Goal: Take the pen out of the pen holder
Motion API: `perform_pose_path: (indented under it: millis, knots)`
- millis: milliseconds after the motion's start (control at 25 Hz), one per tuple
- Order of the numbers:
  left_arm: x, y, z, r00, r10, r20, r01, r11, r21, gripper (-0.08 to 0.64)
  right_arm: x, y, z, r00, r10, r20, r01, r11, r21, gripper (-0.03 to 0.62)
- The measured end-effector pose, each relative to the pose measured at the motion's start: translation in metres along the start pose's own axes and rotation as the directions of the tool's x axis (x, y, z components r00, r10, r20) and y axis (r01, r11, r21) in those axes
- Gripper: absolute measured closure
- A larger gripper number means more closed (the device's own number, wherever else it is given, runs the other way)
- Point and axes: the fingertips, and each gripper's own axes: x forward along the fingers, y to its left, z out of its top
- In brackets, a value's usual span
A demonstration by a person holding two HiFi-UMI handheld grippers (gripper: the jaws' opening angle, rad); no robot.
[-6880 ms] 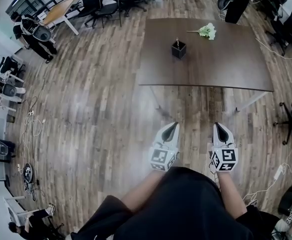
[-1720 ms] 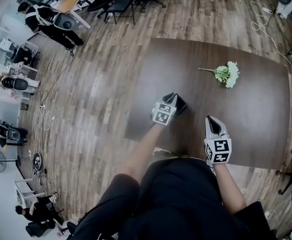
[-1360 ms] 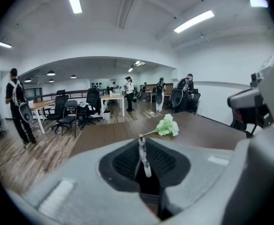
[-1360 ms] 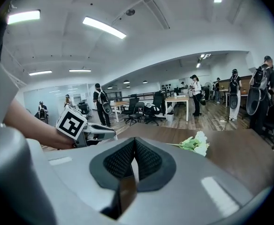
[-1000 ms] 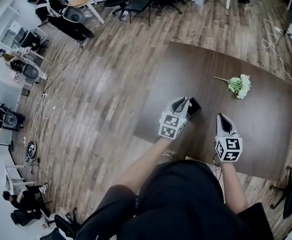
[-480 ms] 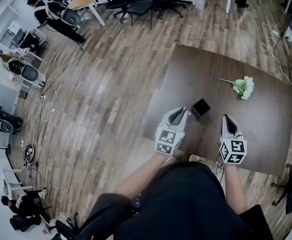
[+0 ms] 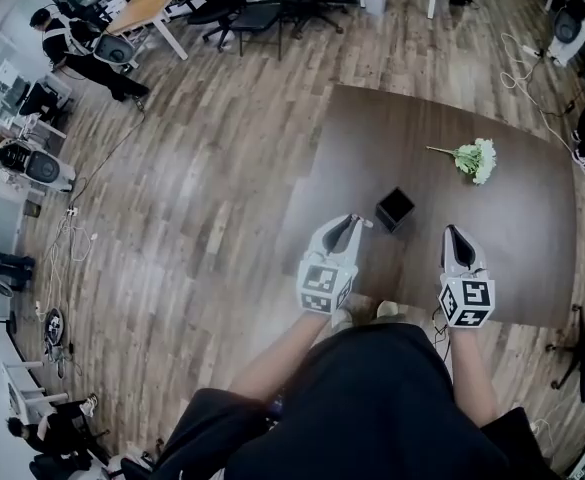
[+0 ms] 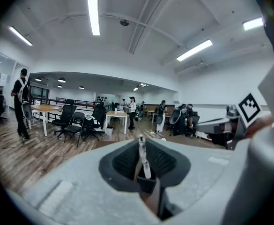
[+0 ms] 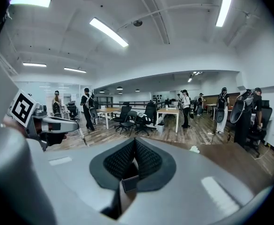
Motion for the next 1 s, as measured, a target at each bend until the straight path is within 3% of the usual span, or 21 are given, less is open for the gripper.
perform_pose_path:
  millis: [1000]
  knots:
    - [0.011, -0.008, -0.008, 1.000, -0.017, 0.005, 0.017, 1.000, -0.011, 0.512, -0.002, 0.001, -0.005, 1.000, -0.003, -0.005, 0.003, 1.000, -0.009, 0.591]
